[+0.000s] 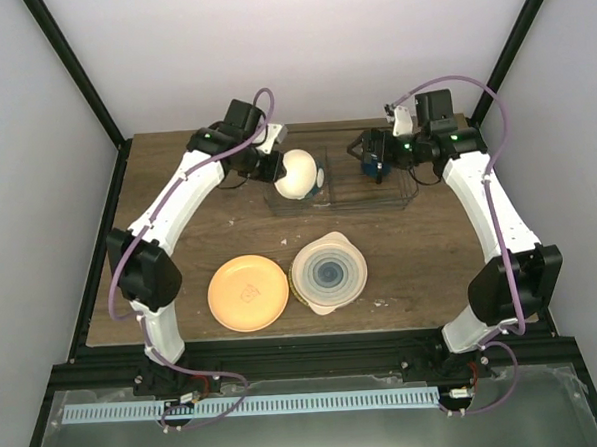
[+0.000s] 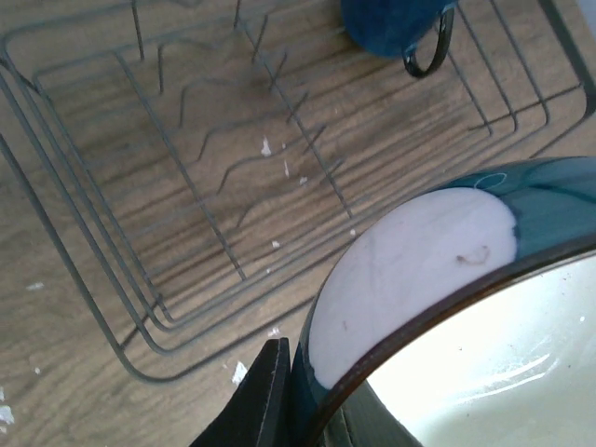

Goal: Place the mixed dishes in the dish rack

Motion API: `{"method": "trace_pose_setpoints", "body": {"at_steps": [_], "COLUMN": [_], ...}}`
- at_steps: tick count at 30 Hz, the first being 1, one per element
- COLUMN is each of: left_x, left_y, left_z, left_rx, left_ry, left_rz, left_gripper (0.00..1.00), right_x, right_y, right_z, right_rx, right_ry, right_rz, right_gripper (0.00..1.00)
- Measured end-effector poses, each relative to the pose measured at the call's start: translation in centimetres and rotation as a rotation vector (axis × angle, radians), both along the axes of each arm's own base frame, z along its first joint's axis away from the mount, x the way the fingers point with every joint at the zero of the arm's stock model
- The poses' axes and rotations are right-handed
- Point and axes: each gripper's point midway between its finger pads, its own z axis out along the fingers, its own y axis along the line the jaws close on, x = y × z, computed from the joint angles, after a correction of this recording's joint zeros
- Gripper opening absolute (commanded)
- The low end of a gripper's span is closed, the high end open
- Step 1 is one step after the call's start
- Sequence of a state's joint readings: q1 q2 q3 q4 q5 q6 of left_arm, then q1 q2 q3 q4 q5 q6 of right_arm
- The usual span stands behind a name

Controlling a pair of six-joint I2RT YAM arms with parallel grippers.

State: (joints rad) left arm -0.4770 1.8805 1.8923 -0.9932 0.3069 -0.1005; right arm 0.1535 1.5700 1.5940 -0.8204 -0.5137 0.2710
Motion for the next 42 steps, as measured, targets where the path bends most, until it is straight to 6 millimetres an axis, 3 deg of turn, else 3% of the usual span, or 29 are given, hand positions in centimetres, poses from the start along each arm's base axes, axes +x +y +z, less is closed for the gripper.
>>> {"method": "trace_pose_setpoints", "body": {"at_steps": [6, 12, 18, 24, 42], "left_x": [1.1, 1.5, 2.1, 2.5, 2.3], "left_y": [-0.9, -1.6, -2.0, -2.1, -1.9], "left_z": [1.0, -0.4, -0.6, 0.6, 0.4], "left_rx": [-0.022, -0.021, -0.02, -0.029, -0.017], "left_ry": [-0.039, -0.009, -0.012, -0.042, -0.035], "left_rz": [-0.005, -0.018, -0.021, -0.026, -0.03], "left_gripper": [0.0, 0.0, 0.0, 0.0, 0.0], "right_x": [-0.9, -2.4, -3.2, -3.5, -2.2], "right_y": [2.9, 4.8, 6.6, 8.3, 10.3], "right_z": [3.0, 2.0, 2.5, 1.0, -3.5], "right_rx": [0.202, 0.328, 0.357, 0.35, 0.351], "right_ry": [-0.042, 0.021, 0.018, 0.053, 0.118], "right_rz": [0.138, 0.226, 0.284, 0.315, 0.337], "right_gripper": [1.0, 1.0, 1.0, 1.0, 1.0]}}
